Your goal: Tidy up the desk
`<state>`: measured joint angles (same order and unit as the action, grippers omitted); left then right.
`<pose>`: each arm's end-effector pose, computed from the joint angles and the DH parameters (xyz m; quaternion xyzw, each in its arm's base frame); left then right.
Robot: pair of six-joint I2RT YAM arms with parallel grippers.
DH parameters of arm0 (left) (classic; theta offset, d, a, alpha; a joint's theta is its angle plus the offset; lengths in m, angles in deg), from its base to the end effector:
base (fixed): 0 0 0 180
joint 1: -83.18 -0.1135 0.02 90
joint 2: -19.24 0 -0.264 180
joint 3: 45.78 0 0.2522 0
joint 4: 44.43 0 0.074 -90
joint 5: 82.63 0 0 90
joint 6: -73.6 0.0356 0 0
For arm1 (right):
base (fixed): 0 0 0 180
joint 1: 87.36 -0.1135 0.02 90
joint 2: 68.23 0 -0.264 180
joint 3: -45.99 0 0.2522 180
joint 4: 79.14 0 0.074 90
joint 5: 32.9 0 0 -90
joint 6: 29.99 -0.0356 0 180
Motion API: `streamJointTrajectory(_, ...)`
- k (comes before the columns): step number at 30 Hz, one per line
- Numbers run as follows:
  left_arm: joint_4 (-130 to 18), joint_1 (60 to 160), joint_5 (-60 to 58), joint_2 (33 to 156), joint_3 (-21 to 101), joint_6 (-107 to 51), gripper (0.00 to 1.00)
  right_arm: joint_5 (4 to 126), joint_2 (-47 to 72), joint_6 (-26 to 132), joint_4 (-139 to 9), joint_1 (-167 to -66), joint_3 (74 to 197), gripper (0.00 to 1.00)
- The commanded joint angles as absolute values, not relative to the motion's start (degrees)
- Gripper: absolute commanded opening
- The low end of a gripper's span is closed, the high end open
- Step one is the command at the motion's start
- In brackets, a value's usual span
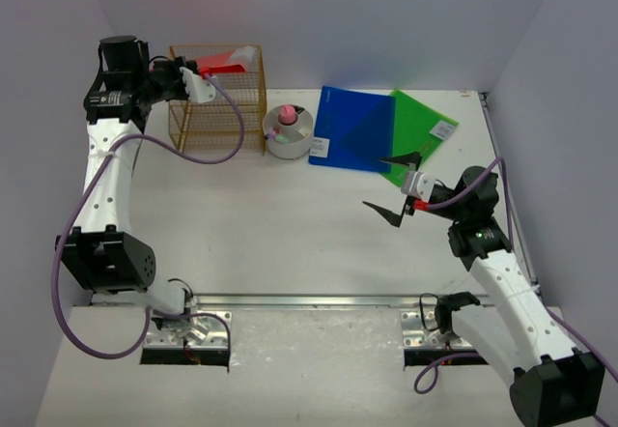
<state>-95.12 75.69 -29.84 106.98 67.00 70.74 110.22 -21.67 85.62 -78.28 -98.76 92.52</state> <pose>0.3303 0.0217 0.4397 0.6442 0.5073 0.1879 0.5407 0.1767 0.0647 0.3036 -0.4998 0.5049 0.2386 0.6621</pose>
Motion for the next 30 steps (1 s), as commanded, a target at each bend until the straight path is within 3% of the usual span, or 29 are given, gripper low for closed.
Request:
streamJointTrajectory(1, -89.92, 75.53, -32.69, 108.7, 71.67, 68.17, 0.0, 110.8, -22.7, 87.07, -78.22, -99.05, 93.5, 0.99)
streamJointTrajectory(16, -90.53, 75.71, -36.4, 109.32, 72.99, 65.43, 0.0, 110.72, -22.17, 86.71, -79.11, -99.05, 92.88, 0.99)
streamJointTrajectory(30, -91.14, 74.95, -29.24, 110.71, 73.43, 65.33, 0.0, 111.06, -22.18, 87.08, -78.65, -99.05, 92.79, 0.98)
